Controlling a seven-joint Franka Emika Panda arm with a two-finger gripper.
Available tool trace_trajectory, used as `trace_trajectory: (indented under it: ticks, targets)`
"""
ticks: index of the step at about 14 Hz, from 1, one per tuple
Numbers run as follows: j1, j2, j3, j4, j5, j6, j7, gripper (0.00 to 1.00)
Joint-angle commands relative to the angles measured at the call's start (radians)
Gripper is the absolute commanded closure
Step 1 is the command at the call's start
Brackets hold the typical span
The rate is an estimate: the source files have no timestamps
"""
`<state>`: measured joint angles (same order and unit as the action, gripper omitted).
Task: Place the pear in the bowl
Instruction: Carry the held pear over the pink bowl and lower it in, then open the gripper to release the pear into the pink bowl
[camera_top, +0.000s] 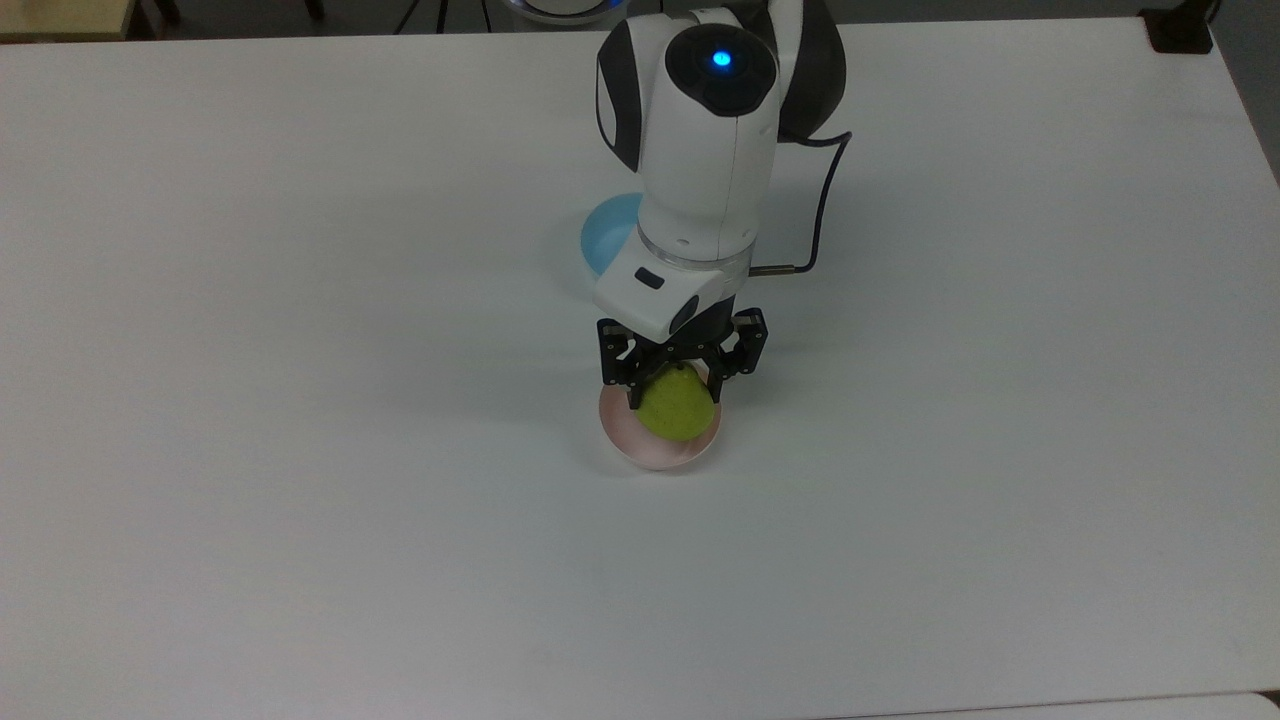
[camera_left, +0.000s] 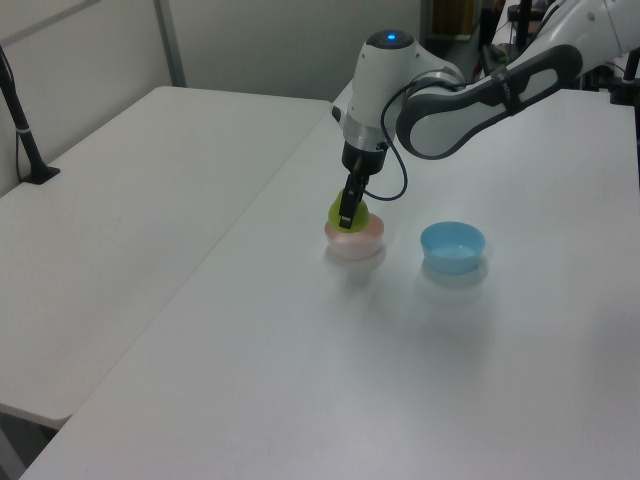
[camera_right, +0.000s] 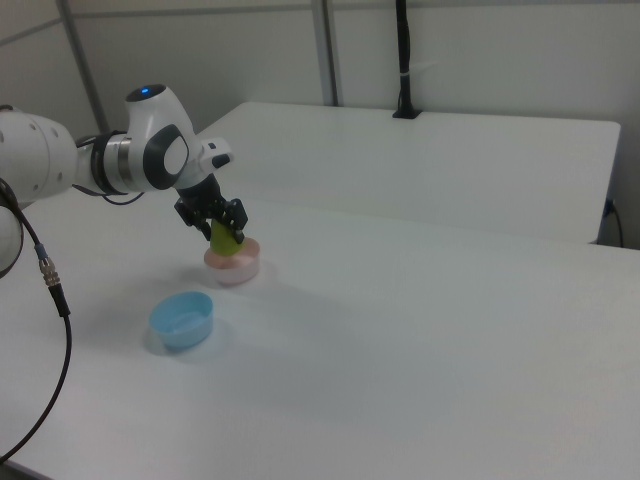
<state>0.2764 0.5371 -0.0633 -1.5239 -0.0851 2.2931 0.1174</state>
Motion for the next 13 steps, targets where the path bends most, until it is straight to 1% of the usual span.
trace_trajectory:
  ticks: [1, 5, 6, 7, 8, 10, 11, 13]
  targets:
    - [0.006, 0.021, -0.007, -0.007, -0.004, 0.034, 0.015, 0.60]
    - [0.000, 0.032, -0.007, -0.008, -0.005, 0.034, 0.008, 0.60]
    - [0.000, 0.043, -0.007, -0.007, -0.005, 0.034, 0.008, 0.56]
    - [0.000, 0.049, -0.007, -0.007, -0.005, 0.035, 0.008, 0.48]
    - [0.000, 0.049, -0.007, -0.007, -0.005, 0.034, 0.011, 0.31]
    - [-0.002, 0.046, -0.009, -0.007, -0.004, 0.034, 0.016, 0.08]
    - [-0.002, 0.043, -0.012, -0.005, 0.001, 0.032, 0.018, 0.00]
    - [-0.002, 0.029, -0.015, -0.002, 0.005, 0.026, 0.018, 0.00]
